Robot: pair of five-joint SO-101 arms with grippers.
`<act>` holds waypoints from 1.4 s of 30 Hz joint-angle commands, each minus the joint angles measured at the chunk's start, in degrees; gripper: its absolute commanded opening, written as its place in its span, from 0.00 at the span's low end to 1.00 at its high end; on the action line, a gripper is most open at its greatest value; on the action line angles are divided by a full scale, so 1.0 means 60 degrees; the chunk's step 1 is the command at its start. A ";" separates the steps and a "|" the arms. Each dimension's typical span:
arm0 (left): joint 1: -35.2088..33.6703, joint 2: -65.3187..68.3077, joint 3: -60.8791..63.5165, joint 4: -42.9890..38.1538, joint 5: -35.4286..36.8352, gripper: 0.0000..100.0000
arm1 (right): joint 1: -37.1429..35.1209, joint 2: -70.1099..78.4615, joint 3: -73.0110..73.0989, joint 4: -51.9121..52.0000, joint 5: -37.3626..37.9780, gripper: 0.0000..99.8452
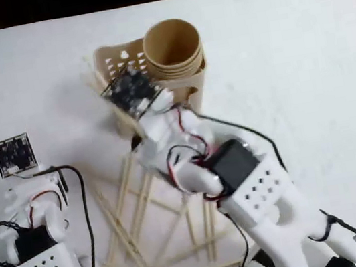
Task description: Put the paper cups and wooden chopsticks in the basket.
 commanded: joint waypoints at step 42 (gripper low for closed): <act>-0.0095 -0.0154 0.0000 -0.0234 -0.0088 0.16 | 0.1839 0.3275 0.2256 -1.2579 -0.0366 0.04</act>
